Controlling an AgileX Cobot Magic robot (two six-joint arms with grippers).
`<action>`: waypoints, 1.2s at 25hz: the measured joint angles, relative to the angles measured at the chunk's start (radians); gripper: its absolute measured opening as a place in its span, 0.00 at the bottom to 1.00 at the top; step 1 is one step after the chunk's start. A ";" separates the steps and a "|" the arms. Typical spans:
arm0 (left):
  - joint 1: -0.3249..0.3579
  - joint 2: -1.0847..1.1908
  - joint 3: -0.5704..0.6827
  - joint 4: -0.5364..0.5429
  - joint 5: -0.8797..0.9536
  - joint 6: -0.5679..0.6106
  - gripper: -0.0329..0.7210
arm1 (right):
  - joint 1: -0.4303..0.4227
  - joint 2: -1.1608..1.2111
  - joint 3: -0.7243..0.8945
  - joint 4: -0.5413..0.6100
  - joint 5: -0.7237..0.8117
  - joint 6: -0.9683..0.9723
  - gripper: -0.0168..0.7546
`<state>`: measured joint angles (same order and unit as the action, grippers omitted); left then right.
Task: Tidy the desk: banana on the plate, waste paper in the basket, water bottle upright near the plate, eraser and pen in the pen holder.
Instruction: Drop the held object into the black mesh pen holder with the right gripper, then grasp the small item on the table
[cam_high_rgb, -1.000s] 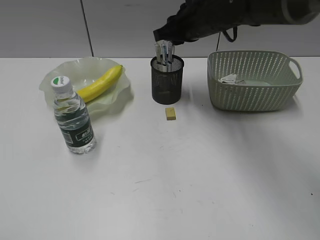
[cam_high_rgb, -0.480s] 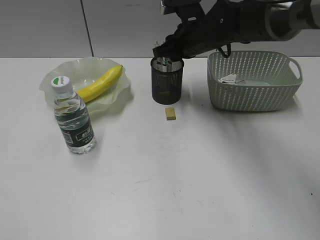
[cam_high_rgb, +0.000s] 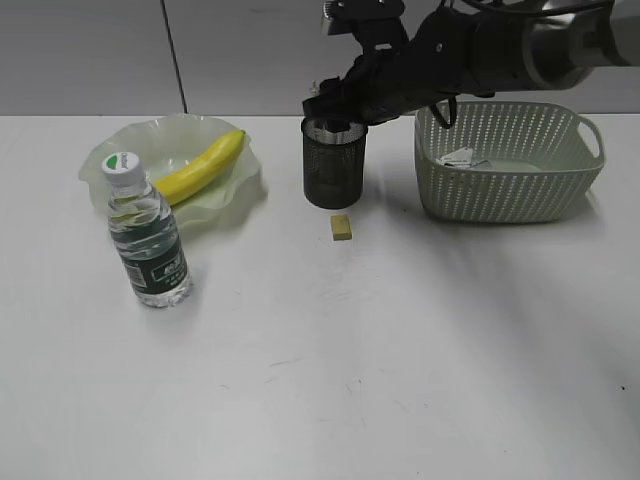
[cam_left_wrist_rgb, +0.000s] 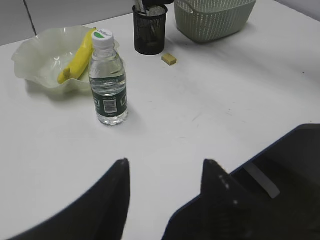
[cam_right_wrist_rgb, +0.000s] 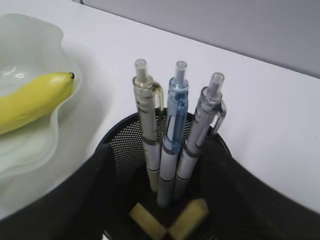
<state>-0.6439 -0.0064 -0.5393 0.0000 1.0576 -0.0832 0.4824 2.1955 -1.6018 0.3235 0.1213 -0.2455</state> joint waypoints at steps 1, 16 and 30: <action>0.000 0.000 0.000 0.000 0.000 0.000 0.51 | 0.000 0.000 0.000 0.004 0.001 0.000 0.61; 0.000 0.000 0.000 0.000 0.000 0.000 0.51 | 0.000 -0.288 0.000 -0.111 0.590 0.034 0.62; 0.000 0.000 0.000 0.000 0.000 0.000 0.51 | 0.000 -0.809 0.392 -0.209 0.858 0.098 0.62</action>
<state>-0.6439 -0.0064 -0.5393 0.0000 1.0576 -0.0832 0.4824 1.3867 -1.2093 0.1146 0.9792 -0.1477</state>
